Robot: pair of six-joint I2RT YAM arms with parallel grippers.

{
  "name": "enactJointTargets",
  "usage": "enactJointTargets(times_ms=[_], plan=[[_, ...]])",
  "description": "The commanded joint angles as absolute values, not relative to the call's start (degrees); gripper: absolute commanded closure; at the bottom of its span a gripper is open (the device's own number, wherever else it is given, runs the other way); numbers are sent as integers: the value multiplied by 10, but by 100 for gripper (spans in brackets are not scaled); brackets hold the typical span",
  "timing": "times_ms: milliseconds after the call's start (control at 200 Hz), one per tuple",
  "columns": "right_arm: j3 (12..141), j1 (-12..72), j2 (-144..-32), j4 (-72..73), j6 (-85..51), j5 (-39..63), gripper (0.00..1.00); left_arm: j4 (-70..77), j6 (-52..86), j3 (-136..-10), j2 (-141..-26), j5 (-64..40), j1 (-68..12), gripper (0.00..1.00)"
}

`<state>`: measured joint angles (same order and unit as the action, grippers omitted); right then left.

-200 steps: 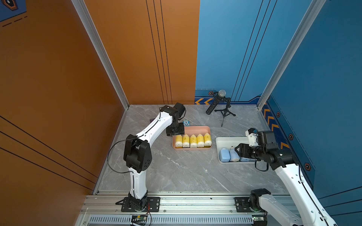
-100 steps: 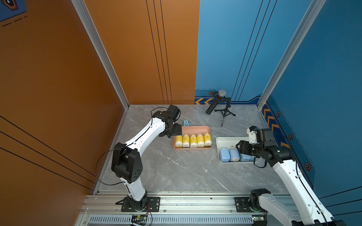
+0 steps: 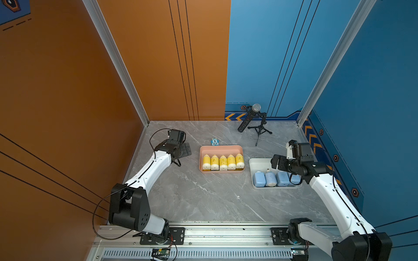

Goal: Place the pencil sharpeners by color into the storage box
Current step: Reset both arms

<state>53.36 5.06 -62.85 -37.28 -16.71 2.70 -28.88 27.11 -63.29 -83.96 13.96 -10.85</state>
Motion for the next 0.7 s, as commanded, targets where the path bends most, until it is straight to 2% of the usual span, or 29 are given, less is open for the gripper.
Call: enactJointTargets(times_ms=[0,210,390,696], plan=[[508,46,-626,-287,-152,-38,0,-182,242,-594,-818,161,-85,2],[410,42,-579,-124,-138,-133,0,-51,177,-502,-806,203,-71,2],[382,36,-610,-60,-124,-168,0,92,111,-412,-785,198,-71,2],[331,35,-659,72,-134,-202,0,146,92,-374,-786,196,-48,2]])
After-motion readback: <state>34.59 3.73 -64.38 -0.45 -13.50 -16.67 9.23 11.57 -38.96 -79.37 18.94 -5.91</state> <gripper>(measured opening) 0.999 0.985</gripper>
